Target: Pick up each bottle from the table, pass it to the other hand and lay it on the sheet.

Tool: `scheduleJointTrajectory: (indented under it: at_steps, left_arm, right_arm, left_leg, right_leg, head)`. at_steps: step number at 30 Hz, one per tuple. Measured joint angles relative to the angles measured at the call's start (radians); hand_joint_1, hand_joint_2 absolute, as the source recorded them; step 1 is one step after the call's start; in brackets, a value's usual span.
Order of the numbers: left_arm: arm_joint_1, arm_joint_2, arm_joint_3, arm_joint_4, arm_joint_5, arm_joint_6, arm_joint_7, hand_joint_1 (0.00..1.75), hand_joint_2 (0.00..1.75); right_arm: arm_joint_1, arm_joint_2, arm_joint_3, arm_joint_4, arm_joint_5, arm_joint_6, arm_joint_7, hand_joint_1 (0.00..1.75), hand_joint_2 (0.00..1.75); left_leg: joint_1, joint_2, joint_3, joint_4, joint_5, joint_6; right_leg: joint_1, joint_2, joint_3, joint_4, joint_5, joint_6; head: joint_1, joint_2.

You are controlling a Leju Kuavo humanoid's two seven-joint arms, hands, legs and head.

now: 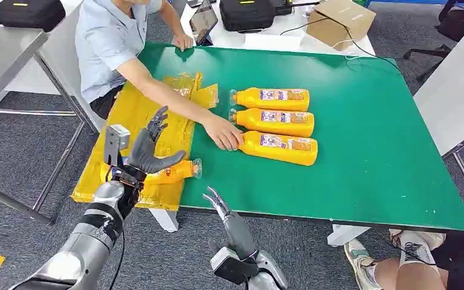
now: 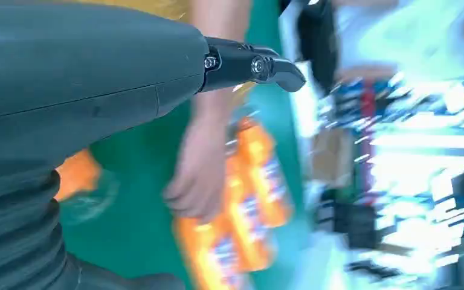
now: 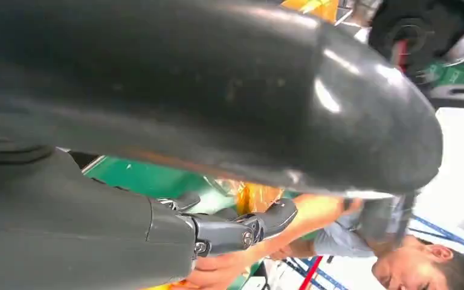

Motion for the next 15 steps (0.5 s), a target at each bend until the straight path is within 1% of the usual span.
scheduleJointTrajectory:
  at_steps: [3,6,7,9,12,13,15]
  left_arm:
    - [0.03,-0.002,0.0,-0.087,0.084,0.008,0.009,0.0,1.75]
    - [0.052,-0.002,0.0,-0.147,0.11,0.009,0.011,0.0,1.75]
    - [0.061,-0.003,0.0,-0.167,0.123,0.009,0.01,0.0,1.75]
    - [0.081,-0.007,0.003,-0.212,0.17,0.024,0.006,0.0,1.75]
    - [0.13,-0.023,0.022,-0.297,0.252,0.092,0.006,0.0,1.75]
    - [0.155,-0.029,0.028,-0.339,0.272,0.122,0.005,0.0,1.75]
    - [0.211,-0.036,0.032,-0.414,0.255,0.183,-0.013,0.0,1.75]
  right_arm:
    - [0.001,-0.003,0.002,0.0,0.0,-0.003,0.0,0.0,0.0]
    - [0.002,-0.003,0.002,0.0,0.0,-0.004,0.0,0.0,0.0]
    - [0.003,-0.004,0.003,0.0,0.001,-0.01,0.0,0.0,1.75]
    - [0.008,-0.009,0.009,-0.01,0.008,-0.052,0.0,0.0,1.75]
    - [0.016,-0.032,0.005,-0.05,0.044,-0.193,0.0,0.0,1.75]
    - [0.016,-0.042,-0.006,-0.063,0.071,-0.242,0.003,0.0,1.75]
    - [0.013,-0.074,-0.054,-0.095,0.208,-0.35,0.055,0.0,1.75]
  left_leg:
    - [0.0,0.0,0.0,0.0,0.0,0.0]
    - [0.0,0.0,0.0,0.0,0.0,0.0]
    - [0.0,0.0,0.0,0.0,0.0,0.0]
    - [0.0,0.0,0.0,0.0,0.0,0.0]
    - [0.0,0.0,0.0,0.0,0.0,0.0]
    - [-0.001,0.0,0.0,0.0,0.0,0.0]
    - [-0.001,0.0,0.0,0.0,0.0,0.0]
  right_leg:
    - [0.0,0.0,0.0,0.0,0.0,0.0]
    - [0.0,0.0,0.0,0.0,0.0,0.0]
    - [0.0,0.0,0.0,0.0,0.0,0.0]
    - [0.0,0.0,0.0,0.0,0.0,0.0]
    - [0.0,0.0,0.0,0.0,0.0,0.0]
    - [-0.001,0.0,0.0,0.0,0.0,0.0]
    - [-0.001,0.0,0.0,0.0,0.0,0.0]
  head:
    - [0.0,0.0]
    - [0.0,0.0]
    - [0.0,0.0]
    - [0.0,0.0]
    - [0.0,0.0]
    - [0.0,0.0]
    - [0.0,0.0]
